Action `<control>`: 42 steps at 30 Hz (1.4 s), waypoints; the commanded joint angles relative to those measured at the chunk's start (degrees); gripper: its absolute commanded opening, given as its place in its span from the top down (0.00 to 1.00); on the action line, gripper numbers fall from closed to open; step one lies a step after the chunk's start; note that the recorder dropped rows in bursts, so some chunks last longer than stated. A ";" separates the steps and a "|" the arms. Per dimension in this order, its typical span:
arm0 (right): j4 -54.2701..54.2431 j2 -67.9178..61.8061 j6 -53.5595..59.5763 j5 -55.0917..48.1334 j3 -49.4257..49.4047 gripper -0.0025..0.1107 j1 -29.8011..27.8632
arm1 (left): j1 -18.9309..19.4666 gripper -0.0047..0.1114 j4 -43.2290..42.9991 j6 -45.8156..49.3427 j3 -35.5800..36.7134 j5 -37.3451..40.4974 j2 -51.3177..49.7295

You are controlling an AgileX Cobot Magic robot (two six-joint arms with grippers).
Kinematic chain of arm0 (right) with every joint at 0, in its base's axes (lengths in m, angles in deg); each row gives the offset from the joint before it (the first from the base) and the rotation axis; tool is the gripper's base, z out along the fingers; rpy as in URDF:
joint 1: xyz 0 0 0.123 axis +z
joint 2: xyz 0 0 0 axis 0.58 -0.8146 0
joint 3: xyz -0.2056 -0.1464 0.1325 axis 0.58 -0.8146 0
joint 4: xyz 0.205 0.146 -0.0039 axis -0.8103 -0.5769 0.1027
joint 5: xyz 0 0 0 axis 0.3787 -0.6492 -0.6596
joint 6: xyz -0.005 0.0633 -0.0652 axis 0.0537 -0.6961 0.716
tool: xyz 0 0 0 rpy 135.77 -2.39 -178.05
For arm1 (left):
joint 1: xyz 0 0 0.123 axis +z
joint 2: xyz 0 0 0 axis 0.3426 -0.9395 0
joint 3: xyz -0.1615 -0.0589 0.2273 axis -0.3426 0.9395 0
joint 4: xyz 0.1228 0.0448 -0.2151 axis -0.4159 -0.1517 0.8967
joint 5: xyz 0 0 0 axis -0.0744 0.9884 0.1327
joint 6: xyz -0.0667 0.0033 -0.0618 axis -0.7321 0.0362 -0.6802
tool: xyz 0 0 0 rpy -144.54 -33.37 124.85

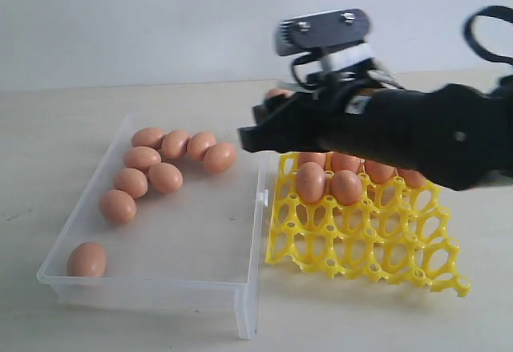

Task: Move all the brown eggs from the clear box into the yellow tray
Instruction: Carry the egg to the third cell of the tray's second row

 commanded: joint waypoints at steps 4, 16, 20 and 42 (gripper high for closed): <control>-1.49 3.27 -5.12 4.40 -10.29 0.98 -10.51 | 0.06 0.96 0.14 0.12 -0.23 -0.22 0.32; 1.43 -5.32 -7.28 3.48 -10.23 0.98 -17.54 | 0.06 0.96 0.14 0.12 -0.23 -0.22 0.32; 2.97 -8.70 -9.07 2.31 -8.46 0.98 -17.54 | 0.06 0.96 0.14 0.12 -0.23 -0.22 0.32; 4.81 -11.35 -9.69 3.07 -7.76 0.87 -17.54 | 0.06 0.96 0.14 0.12 -0.23 -0.22 0.32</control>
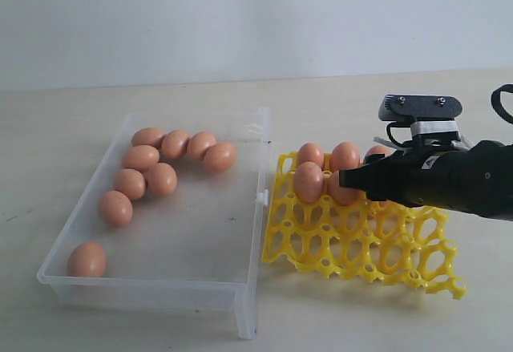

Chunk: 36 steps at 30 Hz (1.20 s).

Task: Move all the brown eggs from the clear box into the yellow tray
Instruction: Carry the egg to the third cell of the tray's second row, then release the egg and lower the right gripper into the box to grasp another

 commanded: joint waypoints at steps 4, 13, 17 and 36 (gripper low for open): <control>1.87 -0.12 -0.10 0.37 0.58 0.56 -0.28 | 0.06 0.96 0.14 0.12 -0.23 -0.22 0.32; 1.87 0.10 -0.10 0.21 0.58 0.38 -0.28 | 0.06 0.96 0.14 0.12 -0.23 -0.22 0.32; 1.87 2.04 -0.10 -0.85 0.92 0.42 -0.28 | 0.06 0.96 0.14 0.12 -0.23 -0.22 0.32; -4.15 -15.99 11.89 -56.49 51.42 0.51 21.90 | 0.06 0.96 0.14 0.12 -0.23 -0.22 0.32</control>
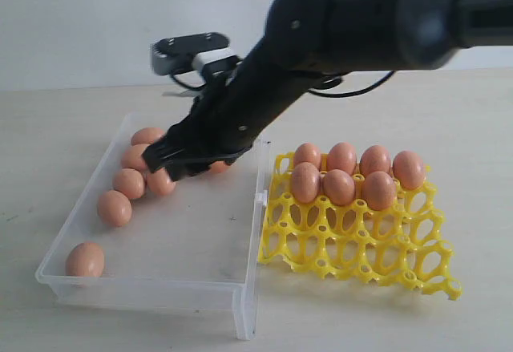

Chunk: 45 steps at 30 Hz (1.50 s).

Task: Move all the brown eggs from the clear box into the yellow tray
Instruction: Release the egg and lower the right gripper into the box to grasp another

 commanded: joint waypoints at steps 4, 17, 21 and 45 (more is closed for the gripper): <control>-13.48 -17.71 0.41 -7.20 17.67 0.50 5.01 | 0.06 0.96 0.14 0.12 -0.23 -0.22 0.32; -23.00 -24.90 -0.28 -7.31 19.03 0.50 6.19 | 0.06 0.96 0.14 0.12 -0.23 -0.22 0.32; -23.35 -26.47 -0.28 -8.50 21.44 0.50 6.31 | 0.06 0.96 0.14 0.12 -0.23 -0.22 0.32; -24.87 -30.27 -0.28 -11.97 24.38 0.77 6.94 | 0.06 0.96 0.14 0.12 -0.23 -0.22 0.32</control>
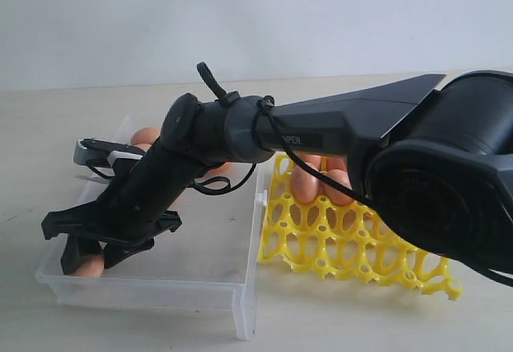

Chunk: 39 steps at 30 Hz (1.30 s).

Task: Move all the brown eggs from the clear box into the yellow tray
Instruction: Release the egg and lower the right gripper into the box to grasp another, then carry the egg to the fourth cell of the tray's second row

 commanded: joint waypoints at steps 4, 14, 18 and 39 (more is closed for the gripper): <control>4.47 0.67 0.14 0.76 0.37 0.98 0.35 | 0.06 0.96 0.14 0.12 -0.23 -0.22 0.32; 14.65 8.68 0.14 10.73 -4.48 0.98 0.35 | 0.06 0.96 0.14 0.12 -0.23 -0.22 0.32; 18.18 16.59 0.14 22.44 -15.38 0.98 0.35 | 0.06 0.96 0.14 0.12 -0.23 -0.22 0.32; 19.99 52.23 3.79 48.24 -65.06 0.98 -17.82 | 0.06 0.96 0.14 0.12 -0.23 -0.22 0.32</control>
